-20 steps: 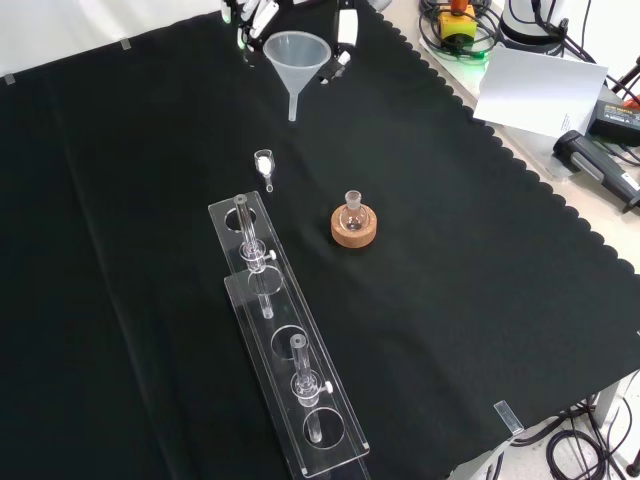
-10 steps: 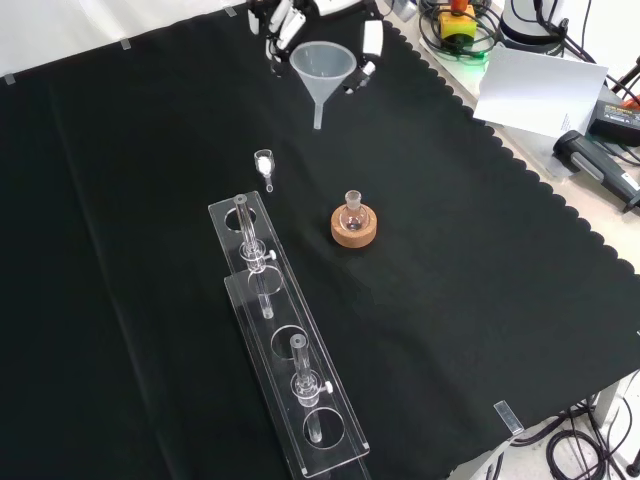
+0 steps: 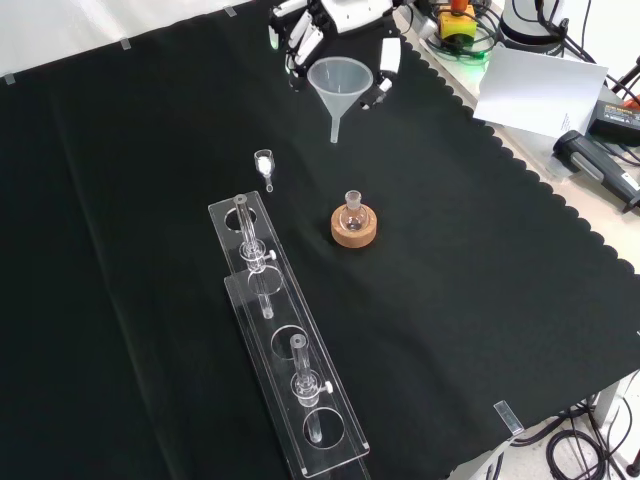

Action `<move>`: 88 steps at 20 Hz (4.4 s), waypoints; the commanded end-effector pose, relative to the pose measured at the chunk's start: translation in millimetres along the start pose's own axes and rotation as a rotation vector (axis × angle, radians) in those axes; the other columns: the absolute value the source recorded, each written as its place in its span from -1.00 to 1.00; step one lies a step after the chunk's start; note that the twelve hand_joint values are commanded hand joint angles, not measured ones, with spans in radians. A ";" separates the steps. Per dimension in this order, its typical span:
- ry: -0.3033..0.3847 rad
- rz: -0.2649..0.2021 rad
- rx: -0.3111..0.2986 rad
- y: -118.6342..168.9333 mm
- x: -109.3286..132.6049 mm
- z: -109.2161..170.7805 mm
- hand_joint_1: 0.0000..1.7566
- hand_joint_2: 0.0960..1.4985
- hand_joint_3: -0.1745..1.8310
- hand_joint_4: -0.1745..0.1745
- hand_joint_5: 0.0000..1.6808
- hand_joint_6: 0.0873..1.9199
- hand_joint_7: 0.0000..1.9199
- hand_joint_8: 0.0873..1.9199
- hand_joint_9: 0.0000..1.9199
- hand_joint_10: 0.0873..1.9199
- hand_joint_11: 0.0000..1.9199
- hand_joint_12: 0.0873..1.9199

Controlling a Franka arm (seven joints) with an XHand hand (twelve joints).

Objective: Place the funnel on the round-bottom flask.

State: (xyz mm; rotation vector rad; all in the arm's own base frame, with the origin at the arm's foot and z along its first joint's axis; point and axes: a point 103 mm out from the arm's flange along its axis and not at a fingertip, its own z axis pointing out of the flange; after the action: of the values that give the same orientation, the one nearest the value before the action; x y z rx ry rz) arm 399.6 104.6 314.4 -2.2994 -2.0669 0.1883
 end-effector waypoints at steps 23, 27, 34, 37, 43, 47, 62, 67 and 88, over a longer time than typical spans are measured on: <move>0.034 0.061 0.070 -12.9 14.1 84.5 0.01 -0.45 0.06 0.43 0.02 -0.46 0.15 -0.45 -0.18 -0.67 -1.00 0.31; 0.042 0.050 0.094 -5.5 9.4 82.8 0.01 -0.45 0.06 0.43 0.02 -0.46 0.15 -0.45 -0.18 -0.67 -1.00 0.31; 0.041 0.059 0.075 4.5 -0.8 71.7 0.01 -0.45 0.06 0.44 0.02 -0.46 0.16 -0.45 -0.17 -0.67 -1.00 0.31; 0.068 0.069 0.063 6.9 -3.4 68.5 0.01 -0.45 0.06 0.45 0.02 -0.46 0.16 -0.45 -0.17 -0.68 -1.00 0.31; 0.145 0.110 0.023 7.4 -2.6 66.5 0.01 -0.45 0.07 0.45 0.03 -0.45 0.16 -0.45 -0.17 -0.68 -1.00 0.31; 0.165 0.125 0.011 6.6 0.3 67.5 0.01 -0.45 0.07 0.45 0.03 -0.45 0.16 -0.45 -0.17 -0.68 -1.00 0.31; 0.242 0.152 0.019 4.4 20.3 78.2 0.01 -0.45 0.07 0.45 0.03 -0.45 0.16 -0.45 -0.16 -0.68 -1.00 0.31; 0.260 0.168 0.026 2.4 25.0 83.1 0.01 -0.45 0.07 0.45 0.03 -0.45 0.16 -0.46 -0.16 -0.69 -1.00 0.31; 0.271 0.212 0.052 -3.9 29.7 99.4 0.02 -0.45 0.07 0.45 0.03 -0.45 0.16 -0.46 -0.16 -0.70 -1.00 0.30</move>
State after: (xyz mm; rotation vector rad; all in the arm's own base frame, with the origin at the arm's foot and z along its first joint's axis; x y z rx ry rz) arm 390.4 133.8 217.7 -2.3286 -1.7004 -0.0480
